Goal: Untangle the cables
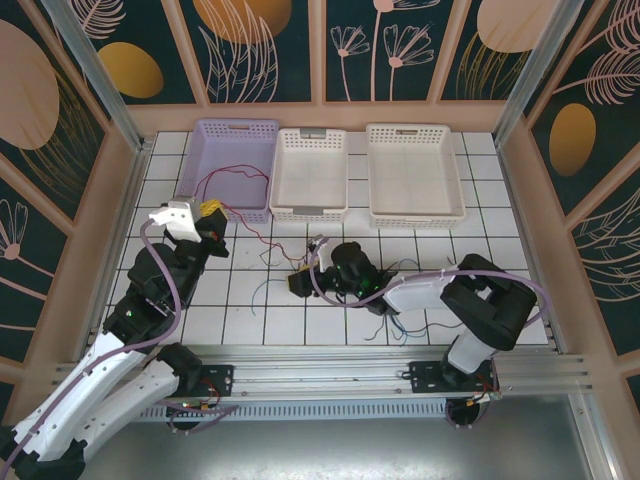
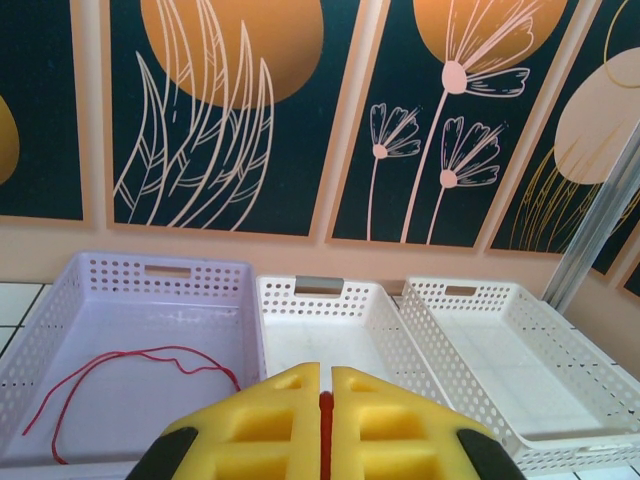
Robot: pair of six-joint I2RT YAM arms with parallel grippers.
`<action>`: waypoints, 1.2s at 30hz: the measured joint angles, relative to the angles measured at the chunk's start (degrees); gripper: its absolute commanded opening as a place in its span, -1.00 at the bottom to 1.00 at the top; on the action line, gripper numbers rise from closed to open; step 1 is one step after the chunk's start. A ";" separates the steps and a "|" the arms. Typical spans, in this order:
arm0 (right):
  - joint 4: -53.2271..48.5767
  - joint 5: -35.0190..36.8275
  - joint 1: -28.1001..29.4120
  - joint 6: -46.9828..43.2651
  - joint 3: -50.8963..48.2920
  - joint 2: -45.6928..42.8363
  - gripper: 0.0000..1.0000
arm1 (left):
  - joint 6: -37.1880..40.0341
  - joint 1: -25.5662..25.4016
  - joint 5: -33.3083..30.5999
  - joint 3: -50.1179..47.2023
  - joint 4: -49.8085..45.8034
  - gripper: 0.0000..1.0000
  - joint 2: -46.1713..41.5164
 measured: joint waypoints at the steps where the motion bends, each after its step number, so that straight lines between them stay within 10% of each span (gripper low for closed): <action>1: -0.11 1.03 0.13 0.00 0.35 0.17 0.20 | 0.02 0.00 0.00 0.00 0.00 -1.00 0.00; 12: -1.57 9.42 1.92 -0.24 5.57 3.23 0.10 | 0.02 0.00 -0.17 0.00 0.00 -1.00 -0.11; 29: -6.51 19.37 2.23 2.89 6.69 4.83 -0.97 | 0.02 0.00 -1.09 -0.81 0.02 -1.00 -1.97; 36: -5.38 19.39 -0.46 4.72 0.46 0.46 -1.00 | 0.02 0.00 -1.33 -0.96 0.15 -1.00 -2.49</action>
